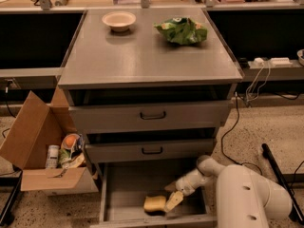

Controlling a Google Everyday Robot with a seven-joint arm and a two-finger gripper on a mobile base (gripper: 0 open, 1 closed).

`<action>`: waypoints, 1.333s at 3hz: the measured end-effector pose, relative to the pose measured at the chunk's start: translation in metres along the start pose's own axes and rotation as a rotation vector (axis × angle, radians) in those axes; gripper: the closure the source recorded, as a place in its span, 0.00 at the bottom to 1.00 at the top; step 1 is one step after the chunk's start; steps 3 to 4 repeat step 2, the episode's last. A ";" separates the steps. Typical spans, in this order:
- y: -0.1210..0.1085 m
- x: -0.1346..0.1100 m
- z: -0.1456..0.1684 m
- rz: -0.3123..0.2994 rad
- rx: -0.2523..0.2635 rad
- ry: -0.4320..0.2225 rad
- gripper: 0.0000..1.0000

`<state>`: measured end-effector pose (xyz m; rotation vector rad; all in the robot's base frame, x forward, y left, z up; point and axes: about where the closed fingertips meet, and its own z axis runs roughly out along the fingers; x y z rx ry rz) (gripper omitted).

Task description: Place sponge into bottom drawer

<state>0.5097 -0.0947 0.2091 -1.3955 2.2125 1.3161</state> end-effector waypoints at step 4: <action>0.012 -0.005 -0.030 -0.054 -0.055 -0.101 0.00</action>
Offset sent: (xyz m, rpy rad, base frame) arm -0.0031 -0.0399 0.0550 0.2273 -0.0323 0.0296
